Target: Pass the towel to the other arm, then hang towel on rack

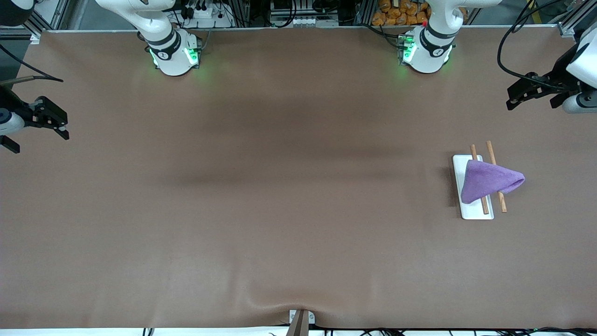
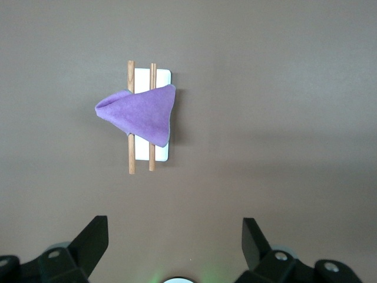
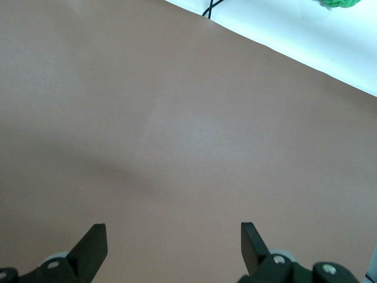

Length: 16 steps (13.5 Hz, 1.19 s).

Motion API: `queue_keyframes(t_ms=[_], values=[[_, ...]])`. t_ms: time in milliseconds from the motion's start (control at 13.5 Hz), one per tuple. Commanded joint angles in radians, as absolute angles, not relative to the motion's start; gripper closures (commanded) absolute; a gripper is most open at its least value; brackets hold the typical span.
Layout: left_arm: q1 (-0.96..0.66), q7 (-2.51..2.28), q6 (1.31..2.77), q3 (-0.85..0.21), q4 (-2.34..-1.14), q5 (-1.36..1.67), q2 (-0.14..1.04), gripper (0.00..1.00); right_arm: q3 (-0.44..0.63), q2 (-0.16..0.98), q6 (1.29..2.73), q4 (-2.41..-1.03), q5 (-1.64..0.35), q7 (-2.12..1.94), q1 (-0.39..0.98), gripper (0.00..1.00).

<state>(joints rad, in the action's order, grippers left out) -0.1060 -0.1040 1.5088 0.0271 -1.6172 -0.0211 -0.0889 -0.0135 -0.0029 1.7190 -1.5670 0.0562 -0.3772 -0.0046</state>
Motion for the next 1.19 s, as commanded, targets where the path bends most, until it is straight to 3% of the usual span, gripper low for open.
queue_keyframes(t_ms=[0,743,1114], values=[[-0.106,-0.109,1.506,0.025,-1.606,-0.021,-0.091,0.0,-0.018,0.009,1.706,-1.54,0.058,-0.364,-0.012,0.0],[-0.104,-0.101,1.508,0.025,-1.606,-0.023,-0.084,0.0,-0.017,0.009,1.703,-1.542,0.058,-0.351,-0.006,0.0],[-0.103,-0.071,1.506,0.028,-1.606,-0.023,-0.084,0.0,-0.025,0.008,1.671,-1.54,0.055,-0.118,0.005,0.0]])
